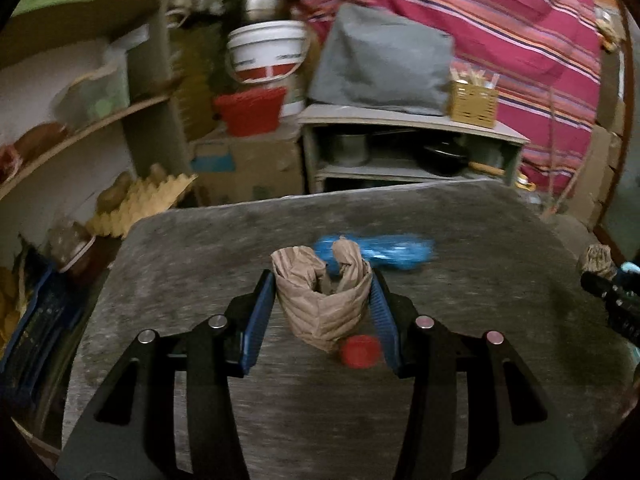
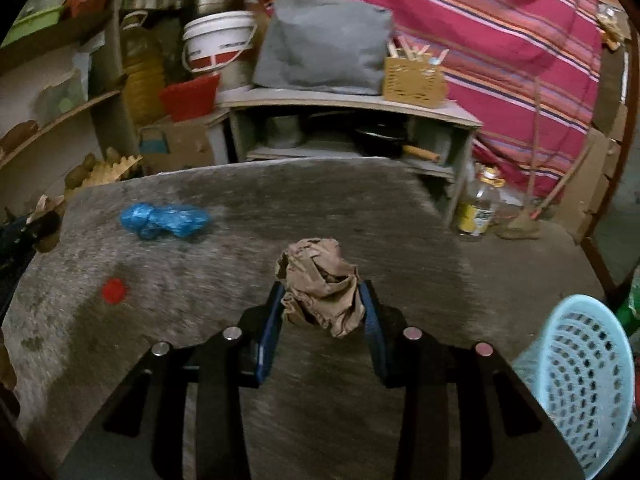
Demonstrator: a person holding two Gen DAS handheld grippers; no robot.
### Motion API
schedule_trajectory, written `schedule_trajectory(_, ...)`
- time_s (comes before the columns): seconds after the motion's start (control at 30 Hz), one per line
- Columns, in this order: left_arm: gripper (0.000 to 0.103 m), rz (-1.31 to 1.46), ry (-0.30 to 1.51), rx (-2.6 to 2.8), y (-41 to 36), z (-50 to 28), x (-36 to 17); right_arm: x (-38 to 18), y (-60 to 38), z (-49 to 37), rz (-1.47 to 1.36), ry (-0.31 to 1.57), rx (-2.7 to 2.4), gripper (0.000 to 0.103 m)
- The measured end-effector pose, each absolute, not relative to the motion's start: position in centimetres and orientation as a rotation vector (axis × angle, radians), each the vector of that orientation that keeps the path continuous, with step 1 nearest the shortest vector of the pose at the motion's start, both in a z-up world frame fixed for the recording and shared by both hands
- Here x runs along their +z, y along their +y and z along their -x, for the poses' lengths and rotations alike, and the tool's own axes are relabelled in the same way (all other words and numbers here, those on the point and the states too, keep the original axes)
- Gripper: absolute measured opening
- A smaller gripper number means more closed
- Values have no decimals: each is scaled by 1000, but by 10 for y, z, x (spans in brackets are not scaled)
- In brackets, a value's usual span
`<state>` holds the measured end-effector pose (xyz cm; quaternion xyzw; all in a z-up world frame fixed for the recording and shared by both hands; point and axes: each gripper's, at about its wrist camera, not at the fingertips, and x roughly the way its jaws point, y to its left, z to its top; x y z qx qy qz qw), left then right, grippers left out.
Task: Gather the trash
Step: 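Carry both brown paper scraps over the blue basket and open both tools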
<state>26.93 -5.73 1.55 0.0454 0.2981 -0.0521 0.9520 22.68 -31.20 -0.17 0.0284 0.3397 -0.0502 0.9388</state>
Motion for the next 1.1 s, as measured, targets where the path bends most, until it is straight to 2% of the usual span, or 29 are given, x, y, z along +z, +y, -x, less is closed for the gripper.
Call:
schedule_trajectory(0.37,46,-156,623,-244,-158,-237,0,11,-420,-165,-144,668,-232,39)
schedule_trajectory(0.67,46,-181,602,-317,-238,-200,6,12,-509,-109,-179,662,-339,39)
schedule_trajectory(1.1,47,-203,592,-517,-391,-147,4,-7,-605,-39,-254,638,-454,39)
